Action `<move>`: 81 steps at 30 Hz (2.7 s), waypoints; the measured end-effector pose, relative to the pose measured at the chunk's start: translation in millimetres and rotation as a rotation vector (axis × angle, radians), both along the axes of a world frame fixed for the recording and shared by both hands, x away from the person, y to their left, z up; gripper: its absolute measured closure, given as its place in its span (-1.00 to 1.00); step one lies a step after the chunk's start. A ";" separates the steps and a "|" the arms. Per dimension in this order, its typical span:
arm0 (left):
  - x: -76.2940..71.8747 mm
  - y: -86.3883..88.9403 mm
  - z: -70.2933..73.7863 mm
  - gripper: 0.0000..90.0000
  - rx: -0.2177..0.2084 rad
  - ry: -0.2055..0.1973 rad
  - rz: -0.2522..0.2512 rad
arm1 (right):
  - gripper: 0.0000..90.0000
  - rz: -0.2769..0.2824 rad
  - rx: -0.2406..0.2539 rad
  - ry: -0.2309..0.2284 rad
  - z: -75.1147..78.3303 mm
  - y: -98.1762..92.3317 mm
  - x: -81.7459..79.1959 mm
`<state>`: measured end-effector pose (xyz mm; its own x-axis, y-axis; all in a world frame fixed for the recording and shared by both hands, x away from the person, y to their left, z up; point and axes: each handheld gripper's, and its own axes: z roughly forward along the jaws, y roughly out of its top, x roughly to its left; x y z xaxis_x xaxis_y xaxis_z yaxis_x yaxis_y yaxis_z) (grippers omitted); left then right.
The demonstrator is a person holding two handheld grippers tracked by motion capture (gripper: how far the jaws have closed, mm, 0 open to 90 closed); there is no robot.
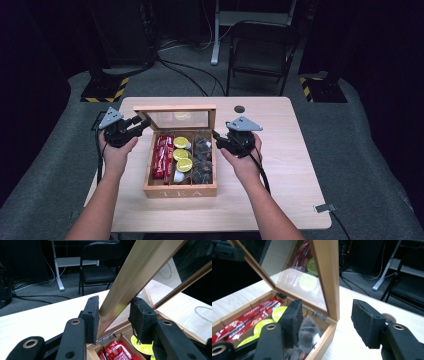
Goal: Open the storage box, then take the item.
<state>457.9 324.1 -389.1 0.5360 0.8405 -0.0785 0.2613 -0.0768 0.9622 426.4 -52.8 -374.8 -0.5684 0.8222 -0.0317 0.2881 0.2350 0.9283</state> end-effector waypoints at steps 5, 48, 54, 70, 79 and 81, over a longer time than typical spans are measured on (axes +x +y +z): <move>0.1 0.0 -0.2 0.33 0.003 0.001 -0.002 | 0.03 0.023 0.024 0.026 -10.2 -0.5 -9.5; 1.5 0.1 -3.9 0.32 0.000 0.017 -0.004 | 0.07 0.239 -0.096 0.173 -68.0 40.8 -48.1; 1.4 -0.7 -4.1 0.33 0.006 0.017 0.000 | 0.07 0.242 -0.095 0.204 -73.3 39.4 -47.4; 1.2 -0.9 -4.1 0.33 0.012 0.020 0.002 | 0.04 0.260 -0.107 0.227 -84.1 45.7 -48.7; 1.2 -0.8 -4.5 0.34 0.013 0.018 0.001 | 0.11 0.265 -0.127 0.238 -87.4 47.9 -47.5; 1.2 -0.7 -4.6 0.34 0.014 0.018 0.000 | 0.15 0.264 -0.134 0.249 -88.7 49.5 -48.6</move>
